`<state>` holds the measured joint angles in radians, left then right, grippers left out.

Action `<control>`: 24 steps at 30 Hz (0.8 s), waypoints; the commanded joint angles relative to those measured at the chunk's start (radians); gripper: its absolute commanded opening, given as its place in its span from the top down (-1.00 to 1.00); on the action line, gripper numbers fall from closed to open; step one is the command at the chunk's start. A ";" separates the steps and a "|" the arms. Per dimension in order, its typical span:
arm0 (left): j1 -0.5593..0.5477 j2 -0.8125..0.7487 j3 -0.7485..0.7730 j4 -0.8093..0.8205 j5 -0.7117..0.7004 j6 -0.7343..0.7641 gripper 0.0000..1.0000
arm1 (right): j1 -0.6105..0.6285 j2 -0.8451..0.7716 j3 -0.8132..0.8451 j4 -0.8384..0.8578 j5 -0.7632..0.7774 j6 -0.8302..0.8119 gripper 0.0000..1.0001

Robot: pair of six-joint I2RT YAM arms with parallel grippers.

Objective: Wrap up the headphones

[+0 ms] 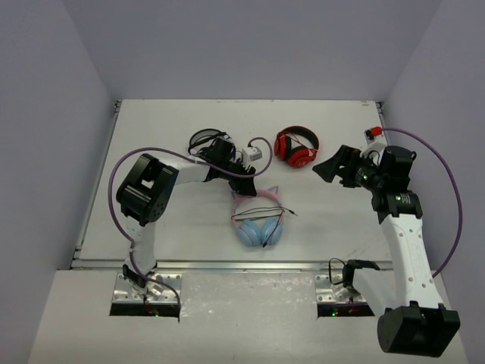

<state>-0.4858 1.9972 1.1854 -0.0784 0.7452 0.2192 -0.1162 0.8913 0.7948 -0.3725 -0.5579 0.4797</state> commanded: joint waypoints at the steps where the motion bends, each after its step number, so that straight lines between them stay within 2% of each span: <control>1: -0.008 -0.012 0.008 0.043 0.008 -0.011 0.27 | 0.001 -0.014 -0.003 0.047 -0.017 0.005 -0.98; 7: -0.010 -0.069 0.026 0.019 -0.055 -0.030 0.21 | 0.000 -0.025 -0.002 0.038 -0.010 -0.003 -0.98; 15: -0.025 -0.189 0.091 -0.090 -0.277 -0.073 0.06 | 0.000 0.003 0.017 0.026 0.022 -0.012 -0.98; 18: -0.039 -0.271 0.095 -0.080 -0.381 -0.150 0.05 | 0.001 0.014 0.047 -0.006 0.046 -0.033 -0.98; 20: -0.037 -0.389 0.065 -0.046 -0.513 -0.213 0.03 | 0.001 0.012 0.069 -0.032 0.061 -0.046 -0.98; 22: -0.039 -0.487 0.036 -0.050 -0.657 -0.346 -0.03 | 0.027 0.011 0.090 -0.063 0.114 -0.079 -0.98; 23: -0.037 -0.591 0.001 -0.081 -0.843 -0.407 -0.05 | 0.053 0.012 0.110 -0.092 0.216 -0.099 -0.98; 24: -0.036 -0.642 -0.022 -0.093 -0.919 -0.425 -0.32 | 0.114 0.027 0.122 -0.117 0.290 -0.146 -0.98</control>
<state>-0.5232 1.5513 1.1973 -0.1795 0.1669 -0.0349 -0.0818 0.9092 0.8436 -0.4503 -0.4381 0.4274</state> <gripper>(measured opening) 0.598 0.993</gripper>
